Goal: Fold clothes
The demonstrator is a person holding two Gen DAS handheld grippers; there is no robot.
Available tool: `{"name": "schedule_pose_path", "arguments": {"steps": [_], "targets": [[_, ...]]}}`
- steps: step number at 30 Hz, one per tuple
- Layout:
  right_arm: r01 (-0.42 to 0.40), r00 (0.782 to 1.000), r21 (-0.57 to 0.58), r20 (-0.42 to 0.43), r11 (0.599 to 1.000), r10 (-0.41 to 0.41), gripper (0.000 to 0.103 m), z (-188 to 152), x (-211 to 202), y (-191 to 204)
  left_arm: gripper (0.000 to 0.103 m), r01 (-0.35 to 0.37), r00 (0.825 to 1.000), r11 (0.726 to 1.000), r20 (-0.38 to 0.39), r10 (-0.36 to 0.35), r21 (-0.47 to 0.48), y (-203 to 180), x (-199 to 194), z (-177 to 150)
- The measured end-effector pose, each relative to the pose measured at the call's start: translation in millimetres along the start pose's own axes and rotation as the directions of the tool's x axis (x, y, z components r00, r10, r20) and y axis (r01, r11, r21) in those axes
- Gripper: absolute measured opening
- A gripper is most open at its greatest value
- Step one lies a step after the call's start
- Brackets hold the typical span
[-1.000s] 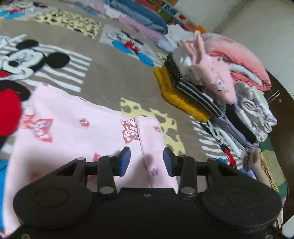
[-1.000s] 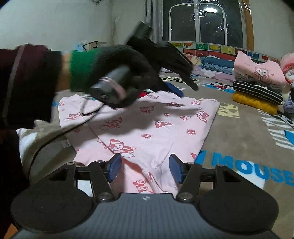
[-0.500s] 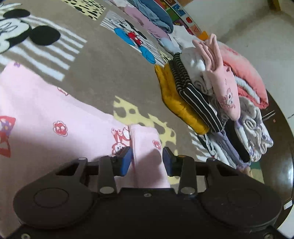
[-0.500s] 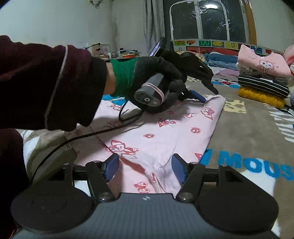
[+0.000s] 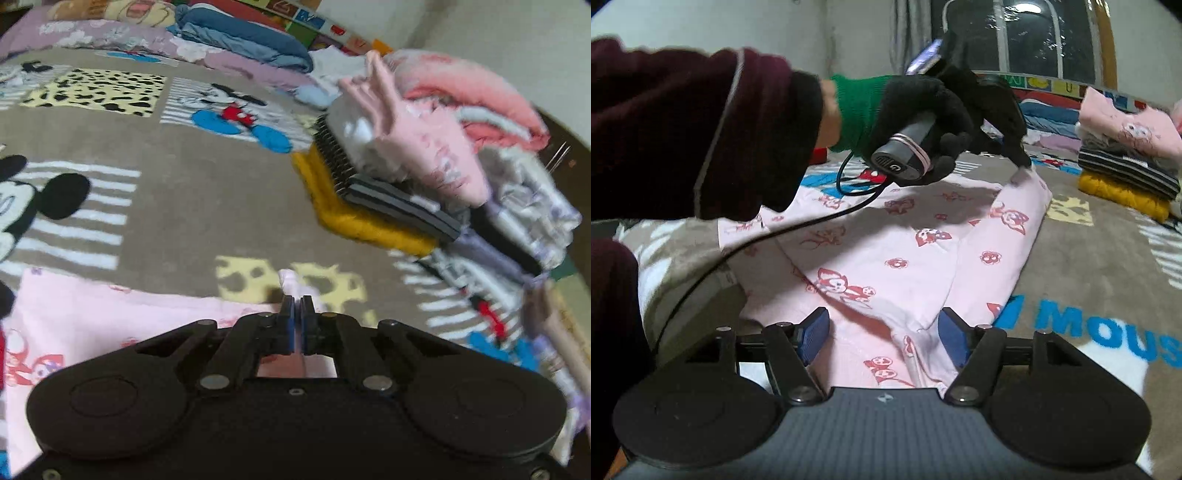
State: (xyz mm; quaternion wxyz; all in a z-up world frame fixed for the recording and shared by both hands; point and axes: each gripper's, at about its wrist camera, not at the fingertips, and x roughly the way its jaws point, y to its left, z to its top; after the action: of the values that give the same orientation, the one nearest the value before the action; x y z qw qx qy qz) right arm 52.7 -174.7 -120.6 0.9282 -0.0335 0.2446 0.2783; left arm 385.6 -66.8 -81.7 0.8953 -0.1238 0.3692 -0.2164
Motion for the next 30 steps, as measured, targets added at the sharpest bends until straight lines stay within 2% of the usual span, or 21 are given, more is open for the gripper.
{"name": "schedule_pose_path", "arguments": {"steps": [4,7,9,11,17,18,20,23,27,29,30], "targets": [[-0.004,1.0,0.002,0.001,1.0,0.004,0.067,1.7,-1.8,-0.5,0.0,-0.069,0.998,0.997,0.011,0.069,-0.017,11.2,6.6,-9.2],[-0.023,0.999,0.013,0.027,1.0,0.022,0.066,3.9,-6.9,-1.5,0.002,-0.02,0.997,0.996,0.07,0.026,-0.081,21.9,-7.2,-8.5],[-0.032,0.998,0.014,0.051,0.999,0.032,0.065,5.4,-10.4,-1.7,0.002,-0.023,0.995,0.998,0.1,0.028,-0.05,17.5,-20.4,-8.0],[-0.039,0.998,0.02,0.046,0.999,0.038,0.065,5.6,-8.7,-2.7,0.002,0.007,0.996,1.0,0.091,-0.006,-0.009,10.3,-30.4,-10.4],[-0.069,0.997,0.033,0.023,0.997,0.068,0.067,7.1,-2.8,-5.4,0.002,0.126,0.992,0.979,-0.034,-0.122,0.161,-22.2,-34.8,-36.8],[-0.072,0.997,0.026,0.018,0.997,0.072,0.067,7.1,-2.1,-5.1,0.003,0.103,0.994,0.974,-0.065,-0.092,0.202,-25.4,-28.8,-43.9],[-0.083,0.997,0.018,0.01,0.996,0.083,0.067,7.8,-1.5,-5.6,0.005,-0.035,0.993,0.954,-0.097,0.067,0.299,-31.3,-14.1,-58.3],[-0.096,0.995,0.015,0.007,0.995,0.096,0.067,8.6,-2.0,-6.3,0.005,-0.037,0.998,0.962,-0.03,0.047,0.271,-29.8,-31.5,-62.5],[-0.097,0.995,0.01,0.021,0.995,0.097,0.066,9.9,-5.5,-6.1,0.006,-0.064,0.996,0.987,0.073,0.054,0.147,-10.2,-93.8,-75.2],[-0.095,0.995,0.007,0.032,0.995,0.095,0.066,11.7,-8.0,-6.7,0.015,-0.093,0.988,0.994,0.129,0.085,0.062,9.8,-132.2,-87.9],[-0.095,0.995,0.008,0.037,0.995,0.095,0.066,12.6,-9.2,-7.3,0.025,-0.112,0.981,0.994,0.158,0.109,0.011,23.0,-153.7,-96.4]]}}
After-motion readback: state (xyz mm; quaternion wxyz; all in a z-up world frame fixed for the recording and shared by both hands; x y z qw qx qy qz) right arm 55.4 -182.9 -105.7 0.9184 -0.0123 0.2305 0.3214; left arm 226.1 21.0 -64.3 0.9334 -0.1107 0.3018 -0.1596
